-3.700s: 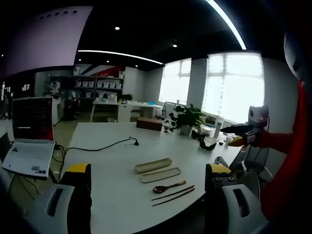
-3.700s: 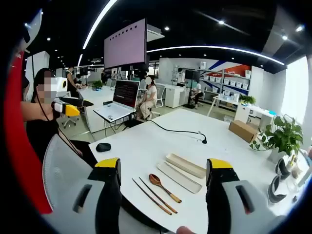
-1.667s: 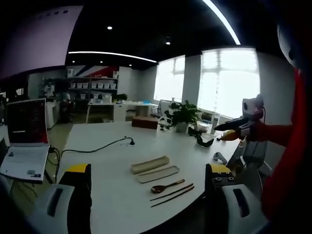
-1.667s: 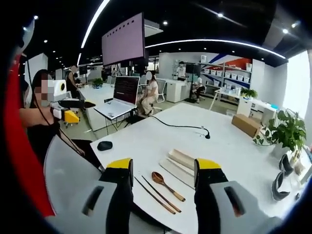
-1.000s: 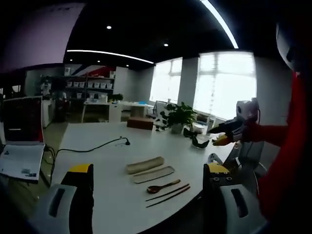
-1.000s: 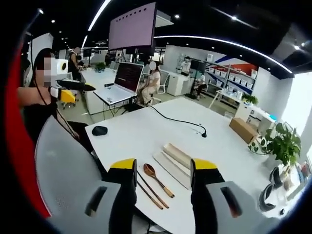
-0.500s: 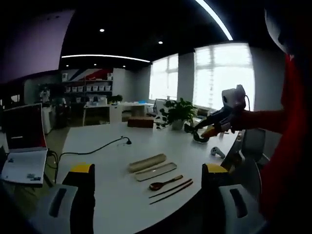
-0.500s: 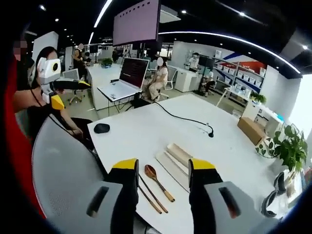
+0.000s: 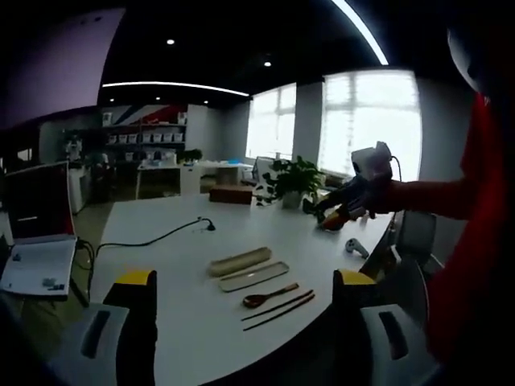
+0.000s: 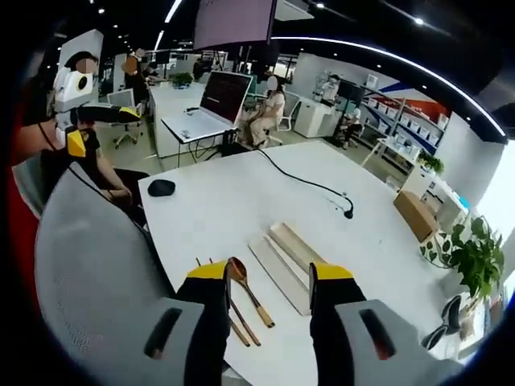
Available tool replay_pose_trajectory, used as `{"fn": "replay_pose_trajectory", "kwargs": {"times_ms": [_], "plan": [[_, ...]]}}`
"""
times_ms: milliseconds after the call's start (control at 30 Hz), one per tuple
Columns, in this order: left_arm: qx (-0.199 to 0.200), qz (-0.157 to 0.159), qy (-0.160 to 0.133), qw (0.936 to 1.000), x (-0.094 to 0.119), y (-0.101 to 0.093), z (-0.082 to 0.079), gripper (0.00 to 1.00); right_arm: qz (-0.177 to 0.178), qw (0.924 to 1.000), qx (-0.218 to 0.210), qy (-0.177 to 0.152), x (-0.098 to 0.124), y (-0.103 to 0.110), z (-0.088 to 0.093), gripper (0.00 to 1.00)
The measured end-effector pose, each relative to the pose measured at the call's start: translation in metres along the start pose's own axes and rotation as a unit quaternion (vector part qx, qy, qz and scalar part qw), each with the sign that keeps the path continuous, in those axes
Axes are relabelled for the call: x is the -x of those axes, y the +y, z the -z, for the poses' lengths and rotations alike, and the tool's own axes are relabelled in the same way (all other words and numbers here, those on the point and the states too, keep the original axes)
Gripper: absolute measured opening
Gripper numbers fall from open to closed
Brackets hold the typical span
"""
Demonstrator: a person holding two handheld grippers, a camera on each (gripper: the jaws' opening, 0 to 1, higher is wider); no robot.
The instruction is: Arrange the utensils inside the cutlery case until each visible utensil rests in its matching compartment.
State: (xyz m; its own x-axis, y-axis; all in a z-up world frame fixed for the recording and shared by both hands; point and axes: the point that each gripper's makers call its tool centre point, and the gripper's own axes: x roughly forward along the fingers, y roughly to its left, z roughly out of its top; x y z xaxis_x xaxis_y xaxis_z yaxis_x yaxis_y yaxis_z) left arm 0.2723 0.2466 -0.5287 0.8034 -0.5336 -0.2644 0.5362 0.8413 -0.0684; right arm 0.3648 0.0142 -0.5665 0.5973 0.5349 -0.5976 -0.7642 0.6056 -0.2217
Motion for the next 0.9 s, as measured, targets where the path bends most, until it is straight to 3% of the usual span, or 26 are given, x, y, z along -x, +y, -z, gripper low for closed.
{"fn": "replay_pose_trajectory", "kwargs": {"times_ms": [267, 467, 600, 767, 900], "plan": [[-0.004, 0.005, 0.010, 0.9999, -0.003, -0.001, 0.003, 0.93, -0.012, 0.9997, -0.021, 0.008, -0.013, -0.006, 0.010, 0.36], [0.001, 0.005, 0.007, 1.0000, -0.001, 0.000, 0.001, 0.94, -0.033, 0.9981, -0.008, 0.051, -0.024, -0.008, 0.025, 0.31], [0.001, 0.002, 0.009, 1.0000, 0.000, 0.000, 0.002, 0.94, -0.058, 0.9964, -0.020, 0.058, -0.032, -0.004, 0.026, 0.31], [-0.008, 0.000, 0.021, 0.9997, -0.005, 0.000, 0.004, 0.93, -0.089, 0.9918, 0.006, 0.092, -0.046, 0.007, 0.042, 0.22], [-0.010, 0.000, 0.022, 0.9997, -0.009, 0.000, 0.004, 0.93, -0.110, 0.9857, 0.043, 0.120, -0.054, 0.018, 0.053, 0.23]]}}
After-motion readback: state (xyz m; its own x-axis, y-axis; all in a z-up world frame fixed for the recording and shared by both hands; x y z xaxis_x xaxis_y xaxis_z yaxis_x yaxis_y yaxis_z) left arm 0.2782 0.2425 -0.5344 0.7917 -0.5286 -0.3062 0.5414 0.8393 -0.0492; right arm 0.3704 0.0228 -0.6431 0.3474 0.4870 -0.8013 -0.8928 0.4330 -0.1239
